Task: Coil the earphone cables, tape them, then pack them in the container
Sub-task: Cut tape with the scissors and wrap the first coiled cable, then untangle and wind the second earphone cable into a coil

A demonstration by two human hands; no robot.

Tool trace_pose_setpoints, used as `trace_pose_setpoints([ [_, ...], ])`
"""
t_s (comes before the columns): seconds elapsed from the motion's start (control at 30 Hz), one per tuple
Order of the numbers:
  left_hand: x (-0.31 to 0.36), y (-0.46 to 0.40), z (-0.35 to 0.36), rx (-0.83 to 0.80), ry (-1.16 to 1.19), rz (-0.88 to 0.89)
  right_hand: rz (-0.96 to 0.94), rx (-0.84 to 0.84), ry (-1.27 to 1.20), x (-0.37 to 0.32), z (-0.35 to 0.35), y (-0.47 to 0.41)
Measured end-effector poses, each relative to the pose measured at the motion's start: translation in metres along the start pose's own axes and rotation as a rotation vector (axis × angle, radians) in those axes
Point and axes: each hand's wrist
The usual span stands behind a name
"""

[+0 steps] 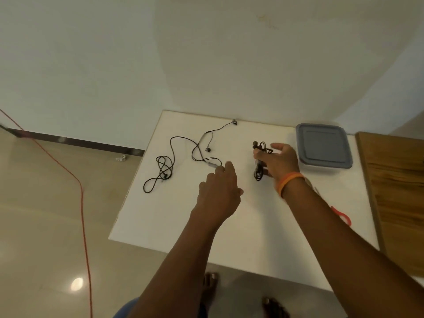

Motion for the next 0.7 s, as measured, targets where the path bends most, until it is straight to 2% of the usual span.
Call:
trace_pose_setpoints([
  [0.1, -0.018, 0.001, -0.003, -0.103, -0.036, -0.091, -0.220, 0.091, 0.332, 0.009, 0.010, -0.014],
  [0.27, -0.030, -0.001, 0.001, -0.420, -0.131, -0.175, -0.322, 0.080, 0.519, 0.027, 0.017, -0.027],
  [0.33, -0.028, -0.002, 0.001, -0.456, -0.122, -0.176, -0.334, 0.133, 0.580, 0.027, 0.022, -0.027],
  [0.4, -0.026, -0.001, -0.001, -0.461, -0.117, -0.174, -0.386, 0.238, 0.746, 0.023, 0.030, -0.021],
  [0.47, -0.026, 0.000, -0.005, -0.469, -0.118, -0.174, -0.538, 0.324, 0.905, 0.019, 0.040, -0.010],
  [0.53, -0.029, 0.000, -0.008, -0.451, -0.111, -0.169, -0.688, 0.325, 0.957, 0.017, 0.053, -0.001],
  [0.6, -0.034, 0.001, -0.011, -0.395, -0.103, -0.150, -0.753, 0.202, 0.881, 0.012, 0.068, 0.005],
  [0.67, -0.039, 0.001, -0.011, -0.313, -0.119, -0.169, -0.787, -0.120, 0.753, 0.006, 0.086, 0.011],
  [0.7, -0.042, 0.003, -0.013, -0.264, -0.149, -0.210, -0.803, -0.314, 0.763, 0.004, 0.096, 0.014],
])
Point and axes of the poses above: each hand's wrist, its own y-axis away from the middle knuckle, its own z-axis out of the palm, x = y × z, and after that the axes turned 2 degrees about -z, right-handed
